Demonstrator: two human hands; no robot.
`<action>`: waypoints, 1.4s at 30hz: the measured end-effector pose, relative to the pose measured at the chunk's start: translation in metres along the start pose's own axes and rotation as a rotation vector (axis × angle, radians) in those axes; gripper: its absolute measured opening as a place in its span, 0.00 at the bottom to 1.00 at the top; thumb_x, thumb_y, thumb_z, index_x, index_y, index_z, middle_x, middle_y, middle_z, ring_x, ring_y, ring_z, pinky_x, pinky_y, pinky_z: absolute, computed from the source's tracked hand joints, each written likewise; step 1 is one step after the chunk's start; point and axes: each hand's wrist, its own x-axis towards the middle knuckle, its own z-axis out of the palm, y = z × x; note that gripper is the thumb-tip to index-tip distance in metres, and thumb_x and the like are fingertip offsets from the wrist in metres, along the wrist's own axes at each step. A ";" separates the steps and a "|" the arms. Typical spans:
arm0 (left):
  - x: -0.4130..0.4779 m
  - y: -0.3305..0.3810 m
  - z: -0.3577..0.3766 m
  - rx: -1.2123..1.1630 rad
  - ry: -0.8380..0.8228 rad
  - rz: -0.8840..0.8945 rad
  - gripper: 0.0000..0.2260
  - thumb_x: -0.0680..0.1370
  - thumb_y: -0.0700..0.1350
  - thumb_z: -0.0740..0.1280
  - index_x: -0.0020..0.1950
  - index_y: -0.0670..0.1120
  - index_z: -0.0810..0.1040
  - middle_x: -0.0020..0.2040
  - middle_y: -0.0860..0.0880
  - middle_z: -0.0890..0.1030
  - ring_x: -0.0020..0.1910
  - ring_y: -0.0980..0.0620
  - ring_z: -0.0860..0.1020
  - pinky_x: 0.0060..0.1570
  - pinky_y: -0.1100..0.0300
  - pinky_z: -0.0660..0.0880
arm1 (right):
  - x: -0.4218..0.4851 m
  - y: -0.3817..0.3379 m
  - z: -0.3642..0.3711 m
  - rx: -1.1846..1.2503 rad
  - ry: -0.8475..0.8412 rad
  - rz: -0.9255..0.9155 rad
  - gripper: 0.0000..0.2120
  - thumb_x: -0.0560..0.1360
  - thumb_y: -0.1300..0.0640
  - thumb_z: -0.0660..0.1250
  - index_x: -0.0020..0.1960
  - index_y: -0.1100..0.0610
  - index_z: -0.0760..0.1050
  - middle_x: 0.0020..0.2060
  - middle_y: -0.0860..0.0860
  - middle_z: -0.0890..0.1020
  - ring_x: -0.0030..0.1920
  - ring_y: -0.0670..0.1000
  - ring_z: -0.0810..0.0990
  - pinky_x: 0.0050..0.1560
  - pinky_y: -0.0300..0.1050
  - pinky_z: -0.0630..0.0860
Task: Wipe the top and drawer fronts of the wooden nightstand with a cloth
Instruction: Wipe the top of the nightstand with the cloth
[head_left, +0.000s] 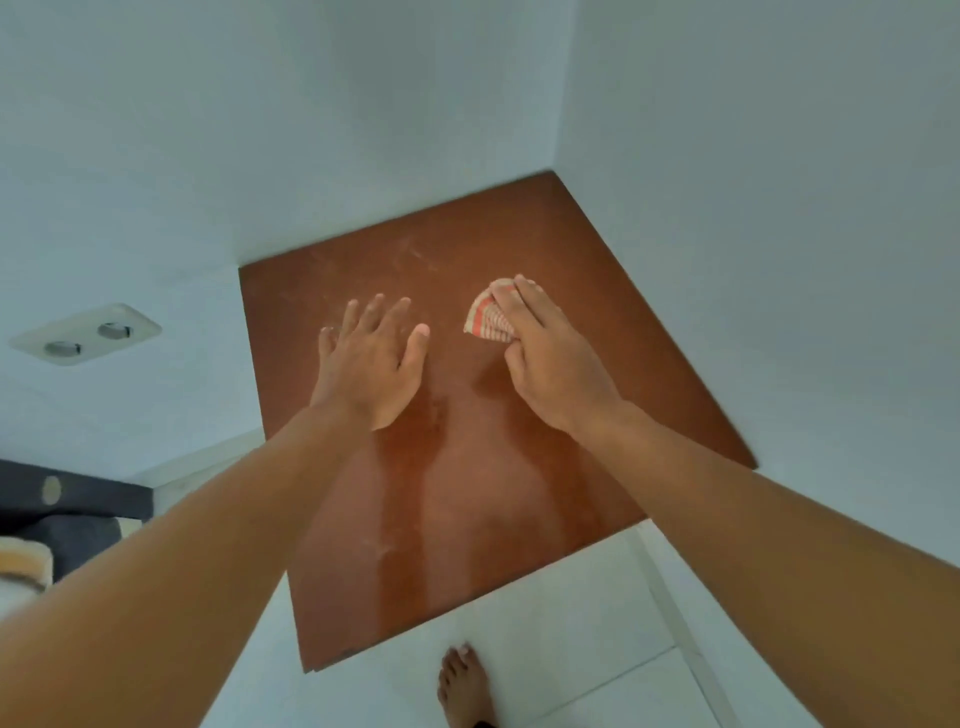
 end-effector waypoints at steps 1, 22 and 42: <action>0.015 -0.007 -0.006 -0.005 -0.003 -0.007 0.27 0.84 0.61 0.47 0.82 0.53 0.58 0.83 0.48 0.55 0.82 0.45 0.48 0.77 0.37 0.47 | 0.027 -0.006 0.005 0.002 -0.013 0.018 0.29 0.79 0.64 0.57 0.80 0.55 0.60 0.80 0.56 0.62 0.81 0.58 0.58 0.80 0.57 0.59; 0.193 -0.082 0.002 0.233 -0.172 -0.067 0.27 0.83 0.58 0.42 0.83 0.57 0.49 0.84 0.48 0.48 0.82 0.43 0.48 0.73 0.29 0.42 | 0.237 -0.004 0.111 -0.356 -0.268 0.061 0.29 0.84 0.41 0.46 0.83 0.46 0.47 0.83 0.55 0.49 0.82 0.60 0.43 0.81 0.61 0.44; 0.175 -0.053 0.002 0.194 -0.195 -0.181 0.28 0.83 0.59 0.41 0.83 0.54 0.49 0.84 0.47 0.49 0.82 0.40 0.46 0.73 0.28 0.39 | 0.142 -0.007 0.100 -0.365 -0.276 0.054 0.30 0.85 0.43 0.44 0.84 0.52 0.44 0.83 0.55 0.44 0.83 0.59 0.41 0.81 0.58 0.43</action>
